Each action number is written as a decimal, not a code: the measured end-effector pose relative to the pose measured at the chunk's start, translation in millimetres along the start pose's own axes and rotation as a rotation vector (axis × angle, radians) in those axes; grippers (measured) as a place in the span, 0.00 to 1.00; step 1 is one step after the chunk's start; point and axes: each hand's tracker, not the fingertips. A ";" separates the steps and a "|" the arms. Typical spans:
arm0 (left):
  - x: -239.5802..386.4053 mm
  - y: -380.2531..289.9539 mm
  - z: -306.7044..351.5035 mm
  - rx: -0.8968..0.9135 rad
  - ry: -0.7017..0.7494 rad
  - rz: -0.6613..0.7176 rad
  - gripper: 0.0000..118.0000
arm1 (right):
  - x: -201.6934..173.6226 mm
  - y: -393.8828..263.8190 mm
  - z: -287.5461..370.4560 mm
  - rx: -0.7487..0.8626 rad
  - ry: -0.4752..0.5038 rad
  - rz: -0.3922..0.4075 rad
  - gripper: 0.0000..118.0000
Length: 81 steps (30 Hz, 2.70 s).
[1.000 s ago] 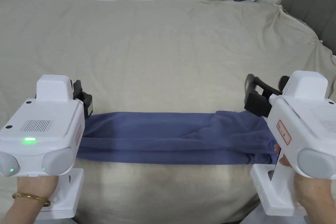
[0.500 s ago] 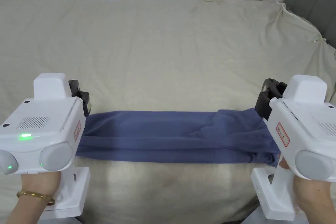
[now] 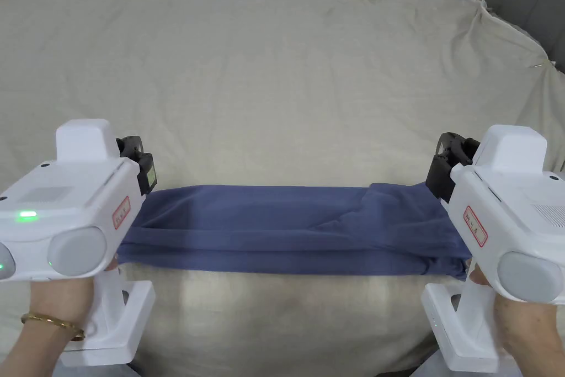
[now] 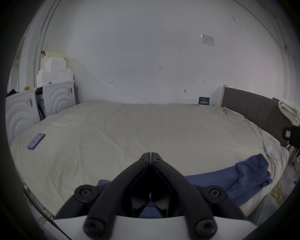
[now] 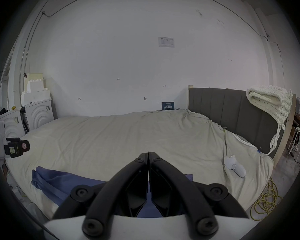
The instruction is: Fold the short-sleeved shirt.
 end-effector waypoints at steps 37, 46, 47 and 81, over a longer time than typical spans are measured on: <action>-208.0 -28.2 -161.2 -0.861 -0.137 0.269 0.75 | -19.9 -13.2 -27.9 -0.136 -0.033 0.098 0.00; -148.9 -36.9 -159.2 -0.916 0.022 0.070 0.33 | -13.1 -18.1 -32.8 -0.145 -0.022 0.115 0.00; -143.8 -36.1 -159.4 -0.918 0.020 0.063 0.23 | -12.3 -18.8 -32.8 -0.145 -0.021 0.118 0.00; 44.0 65.5 -102.1 -0.743 -0.359 0.090 0.06 | 31.7 -2.3 -8.8 -0.053 -0.043 0.051 0.00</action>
